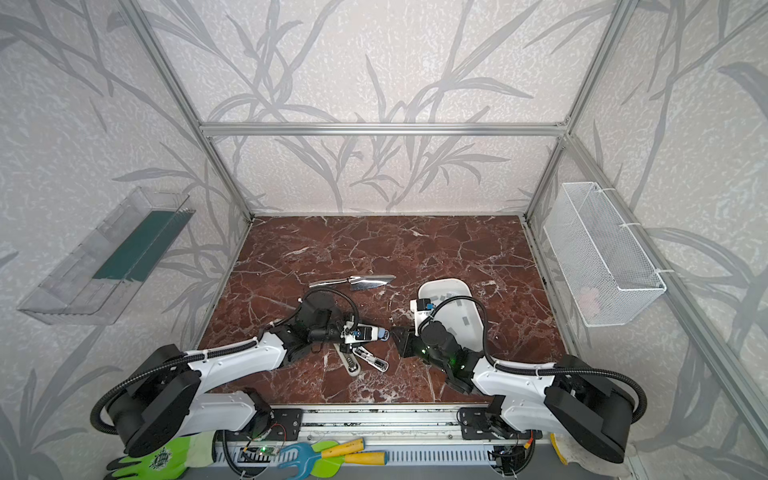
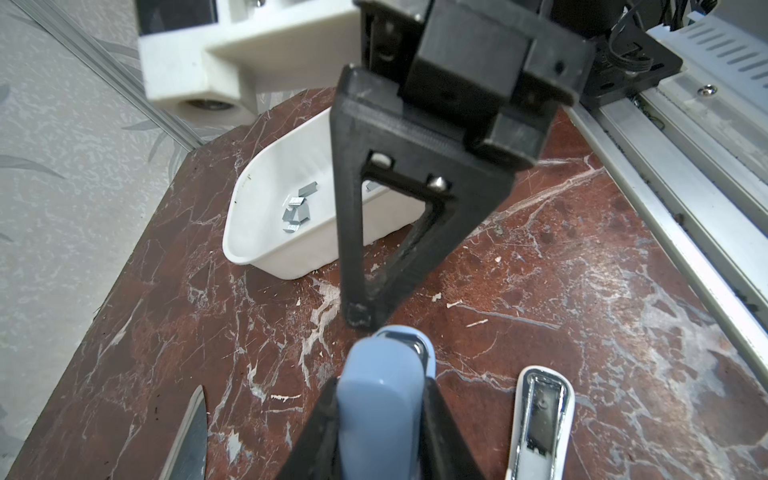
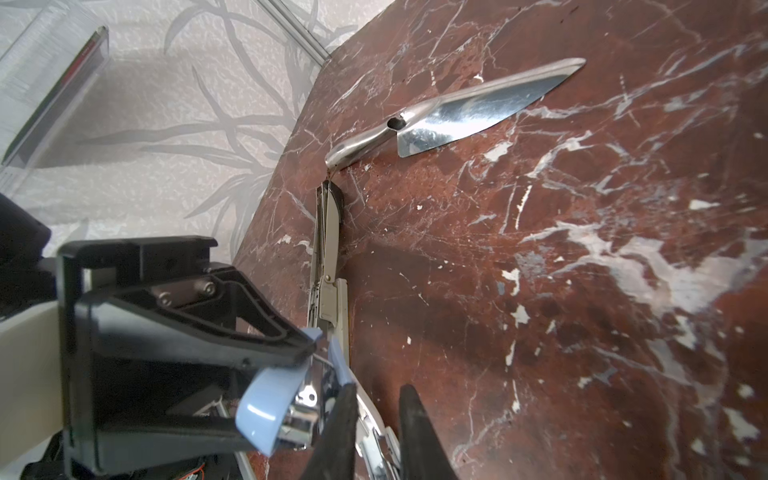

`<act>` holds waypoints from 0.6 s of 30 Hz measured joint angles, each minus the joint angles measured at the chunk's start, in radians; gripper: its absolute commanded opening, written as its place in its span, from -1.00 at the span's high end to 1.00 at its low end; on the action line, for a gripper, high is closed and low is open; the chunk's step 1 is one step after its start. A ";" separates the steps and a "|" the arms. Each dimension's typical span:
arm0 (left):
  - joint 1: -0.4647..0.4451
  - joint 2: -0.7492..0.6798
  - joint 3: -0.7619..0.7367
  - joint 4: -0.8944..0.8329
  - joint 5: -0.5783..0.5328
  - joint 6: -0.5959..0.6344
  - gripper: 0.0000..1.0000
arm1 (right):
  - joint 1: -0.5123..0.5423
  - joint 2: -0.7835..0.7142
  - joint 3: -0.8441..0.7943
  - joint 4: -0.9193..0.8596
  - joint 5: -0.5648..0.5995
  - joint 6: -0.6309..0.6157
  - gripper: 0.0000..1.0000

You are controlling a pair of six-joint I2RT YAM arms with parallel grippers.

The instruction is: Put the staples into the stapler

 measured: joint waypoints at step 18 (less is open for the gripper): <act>-0.001 0.034 -0.023 0.149 -0.054 -0.039 1.00 | -0.018 0.053 0.016 0.074 -0.003 0.039 0.57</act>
